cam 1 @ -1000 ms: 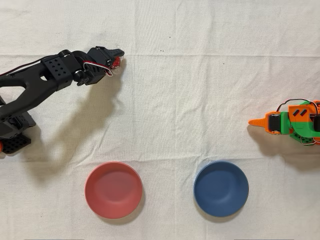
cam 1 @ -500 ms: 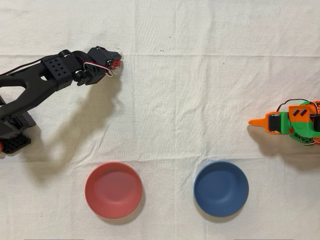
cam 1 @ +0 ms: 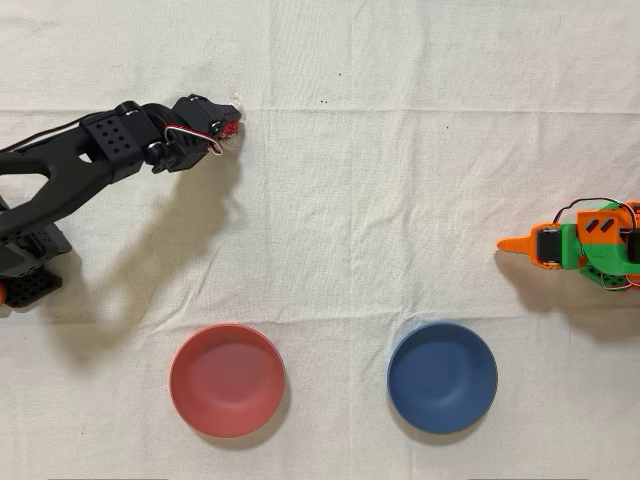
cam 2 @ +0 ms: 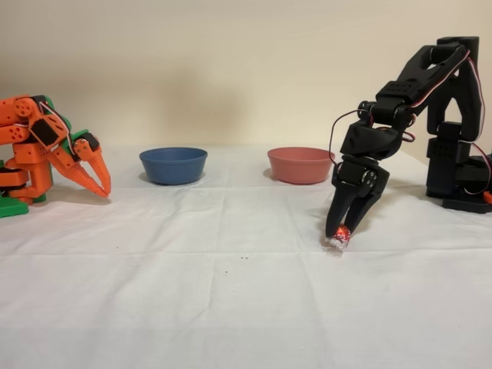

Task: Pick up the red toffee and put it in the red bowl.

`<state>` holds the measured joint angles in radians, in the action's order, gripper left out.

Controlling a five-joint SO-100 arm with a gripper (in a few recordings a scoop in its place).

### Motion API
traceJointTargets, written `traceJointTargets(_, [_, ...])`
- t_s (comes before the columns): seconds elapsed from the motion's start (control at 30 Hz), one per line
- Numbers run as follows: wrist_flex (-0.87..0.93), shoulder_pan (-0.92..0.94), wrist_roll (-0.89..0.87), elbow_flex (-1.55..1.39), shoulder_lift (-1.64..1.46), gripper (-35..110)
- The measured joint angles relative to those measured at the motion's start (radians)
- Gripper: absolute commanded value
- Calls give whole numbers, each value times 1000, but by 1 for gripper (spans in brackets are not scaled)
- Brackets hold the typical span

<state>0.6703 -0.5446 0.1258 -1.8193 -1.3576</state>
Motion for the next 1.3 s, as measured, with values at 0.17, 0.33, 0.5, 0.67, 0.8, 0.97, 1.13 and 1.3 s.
traceJointTargets(0.17, [58, 32, 9, -23, -92, 11])
traceJointTargets(0.33, [124, 75, 17, -31, -187, 11])
traceJointTargets(0.5, [189, 132, 31, -43, -291, 11])
traceJointTargets(0.67, [244, 213, 63, -35, -360, 11])
traceJointTargets(0.8, [281, 282, 92, 0, -396, 11])
traceJointTargets(0.97, [316, 380, 132, 48, -431, 11])
traceJointTargets(1.13, [334, 479, 170, 87, -460, 11])
traceJointTargets(1.3, [383, 548, 184, 163, -476, 11])
